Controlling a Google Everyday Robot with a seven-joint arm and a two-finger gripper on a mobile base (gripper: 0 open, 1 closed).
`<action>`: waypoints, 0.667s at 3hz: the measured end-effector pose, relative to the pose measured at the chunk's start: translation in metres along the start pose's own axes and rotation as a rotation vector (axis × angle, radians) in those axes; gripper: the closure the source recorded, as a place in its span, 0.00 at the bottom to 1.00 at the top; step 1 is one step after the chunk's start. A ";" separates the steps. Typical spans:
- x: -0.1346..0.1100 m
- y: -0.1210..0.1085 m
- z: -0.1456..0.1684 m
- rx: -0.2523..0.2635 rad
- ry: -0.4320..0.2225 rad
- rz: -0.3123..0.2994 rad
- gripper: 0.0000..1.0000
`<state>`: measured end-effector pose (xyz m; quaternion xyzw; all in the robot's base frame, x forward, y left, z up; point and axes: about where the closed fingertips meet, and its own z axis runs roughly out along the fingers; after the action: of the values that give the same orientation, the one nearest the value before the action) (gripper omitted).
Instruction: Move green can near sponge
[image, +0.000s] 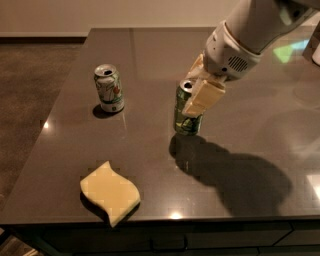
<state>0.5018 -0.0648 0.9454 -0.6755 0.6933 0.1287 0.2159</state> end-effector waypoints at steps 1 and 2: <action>-0.011 0.030 0.003 -0.020 -0.008 -0.077 1.00; -0.017 0.055 0.015 -0.045 -0.006 -0.144 1.00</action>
Offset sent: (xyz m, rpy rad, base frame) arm -0.0787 0.0368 -0.0251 -0.0259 -0.0332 0.2281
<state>0.4494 -0.0397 0.9344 -0.7278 0.6393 0.1303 0.2114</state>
